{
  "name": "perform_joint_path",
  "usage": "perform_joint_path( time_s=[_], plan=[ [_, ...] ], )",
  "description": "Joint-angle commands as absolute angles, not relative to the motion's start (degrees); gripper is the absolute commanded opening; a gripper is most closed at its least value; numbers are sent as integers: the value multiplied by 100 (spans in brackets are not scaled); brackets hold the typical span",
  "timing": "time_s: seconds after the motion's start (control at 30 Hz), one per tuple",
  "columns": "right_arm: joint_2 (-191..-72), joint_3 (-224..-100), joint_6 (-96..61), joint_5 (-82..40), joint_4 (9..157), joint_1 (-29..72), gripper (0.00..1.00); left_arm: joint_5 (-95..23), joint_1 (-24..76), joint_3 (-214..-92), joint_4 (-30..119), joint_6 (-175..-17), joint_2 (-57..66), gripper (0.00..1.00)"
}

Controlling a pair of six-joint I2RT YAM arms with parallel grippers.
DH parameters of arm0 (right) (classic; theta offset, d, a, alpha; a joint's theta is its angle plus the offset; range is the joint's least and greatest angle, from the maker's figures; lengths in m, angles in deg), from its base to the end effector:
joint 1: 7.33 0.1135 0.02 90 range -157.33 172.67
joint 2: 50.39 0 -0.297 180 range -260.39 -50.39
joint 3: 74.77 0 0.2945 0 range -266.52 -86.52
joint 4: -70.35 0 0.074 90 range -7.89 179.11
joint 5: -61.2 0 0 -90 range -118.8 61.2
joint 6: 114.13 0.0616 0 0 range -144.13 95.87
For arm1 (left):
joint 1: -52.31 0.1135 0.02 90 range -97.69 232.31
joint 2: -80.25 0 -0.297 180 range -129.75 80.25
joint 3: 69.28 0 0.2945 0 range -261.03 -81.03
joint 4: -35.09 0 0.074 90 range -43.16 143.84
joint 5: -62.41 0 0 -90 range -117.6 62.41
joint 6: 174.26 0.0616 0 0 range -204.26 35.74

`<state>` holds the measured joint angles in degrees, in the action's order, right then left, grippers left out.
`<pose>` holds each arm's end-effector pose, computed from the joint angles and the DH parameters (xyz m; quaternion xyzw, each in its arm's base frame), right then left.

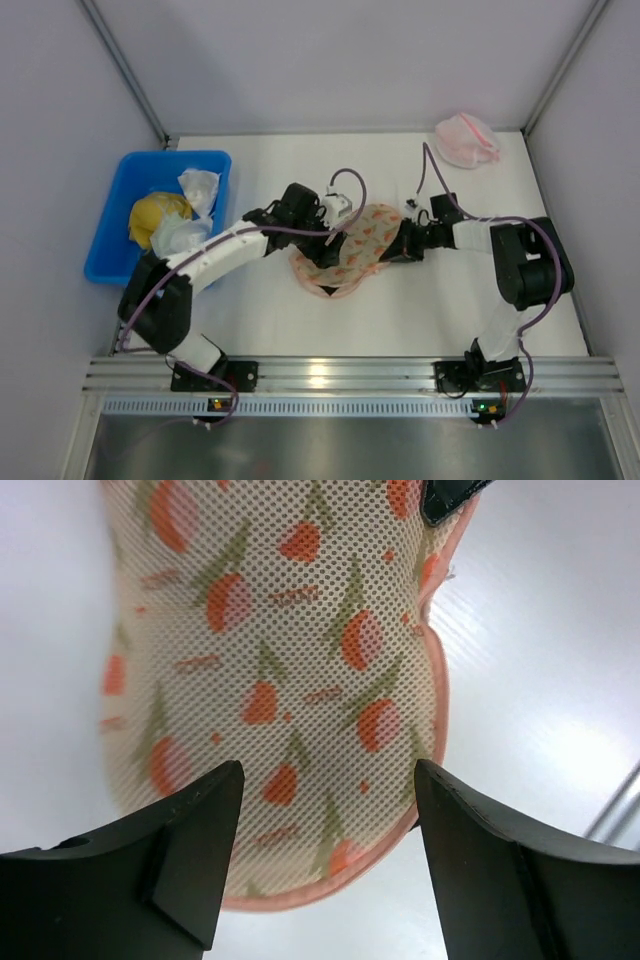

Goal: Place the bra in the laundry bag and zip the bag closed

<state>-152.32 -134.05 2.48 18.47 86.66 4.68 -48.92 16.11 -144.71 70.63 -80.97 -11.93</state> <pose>0.3405 0.1187 0.1053 0.0058 0.8892 0.4456 0.1036 0.3044 -0.2506 0.2215 0.3705 0.8551 -0.2579 0.2550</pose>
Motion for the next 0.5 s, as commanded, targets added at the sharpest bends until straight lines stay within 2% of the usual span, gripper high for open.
perform_joint_path(
  time_s=[0.0, 0.17, 0.2, 0.33, 0.47],
  plan=[
    [-14927, -13715, 189, 2279, 9220, 506, 0, -3544, 1181, -13958, 7119, -6496, -282, 75],
    [-15067, -13882, 118, 2499, 9599, 515, 0, -2822, 258, -12930, 6952, -5755, 738, 79],
    [-15120, -13891, 145, 2543, 9608, 515, 0, -2569, 109, -12798, 6760, -5554, 852, 90],
    [-15173, -13856, 242, 2683, 9529, 515, 0, -2338, -507, -12103, 6109, -5025, 1283, 92],
    [-14989, -13663, 320, 2745, 9381, 506, 0, -1987, -710, -11900, 5406, -4691, 1056, 93]
  ],
)
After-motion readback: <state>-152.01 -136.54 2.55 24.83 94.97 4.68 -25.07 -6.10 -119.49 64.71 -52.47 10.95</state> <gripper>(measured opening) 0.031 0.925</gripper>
